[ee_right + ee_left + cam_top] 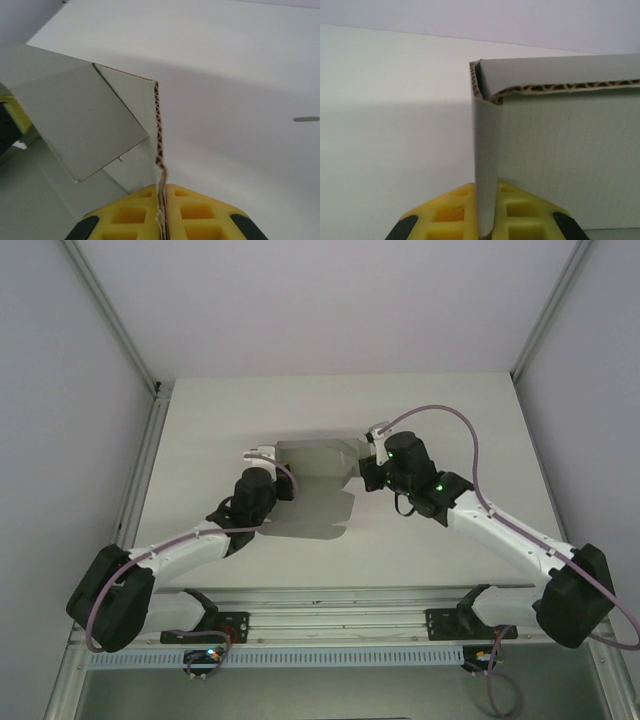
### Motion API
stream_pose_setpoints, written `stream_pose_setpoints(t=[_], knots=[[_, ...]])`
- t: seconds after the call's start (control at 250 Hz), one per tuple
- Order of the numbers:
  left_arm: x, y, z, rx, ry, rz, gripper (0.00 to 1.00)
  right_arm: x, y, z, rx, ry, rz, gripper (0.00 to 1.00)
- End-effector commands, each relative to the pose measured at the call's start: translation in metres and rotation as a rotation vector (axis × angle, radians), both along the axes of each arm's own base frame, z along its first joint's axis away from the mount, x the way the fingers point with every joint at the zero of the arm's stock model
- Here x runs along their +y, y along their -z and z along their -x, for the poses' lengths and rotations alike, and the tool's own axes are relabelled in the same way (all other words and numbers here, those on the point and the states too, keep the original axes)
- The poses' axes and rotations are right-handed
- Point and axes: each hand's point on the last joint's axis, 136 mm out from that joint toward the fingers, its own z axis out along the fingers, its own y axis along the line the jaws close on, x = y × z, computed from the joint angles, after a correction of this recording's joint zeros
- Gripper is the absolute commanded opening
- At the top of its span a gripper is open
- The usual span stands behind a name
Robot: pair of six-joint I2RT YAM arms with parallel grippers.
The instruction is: Assemble paper box
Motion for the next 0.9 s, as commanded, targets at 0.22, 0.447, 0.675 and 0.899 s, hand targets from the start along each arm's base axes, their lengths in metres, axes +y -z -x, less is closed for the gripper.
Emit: stream_pose_setpoints(t=[0.22,0.447,0.675,0.899], knots=[[-0.002,-0.012,-0.008,-0.003,-0.062,-0.016,0.00,0.011,-0.001,0.000,0.027,0.079,0.145,0.02],[-0.003,0.002,-0.012,0.035,-0.074,-0.021,0.00,0.046,-0.011,0.030,0.105,-0.058,0.043,0.09],[-0.002,0.005,-0.014,0.039,-0.062,0.002,0.00,0.068,-0.020,0.050,0.100,-0.173,-0.131,0.15],[-0.009,0.004,-0.011,0.037,-0.019,0.027,0.00,0.102,-0.012,0.034,0.122,-0.251,-0.140,0.24]])
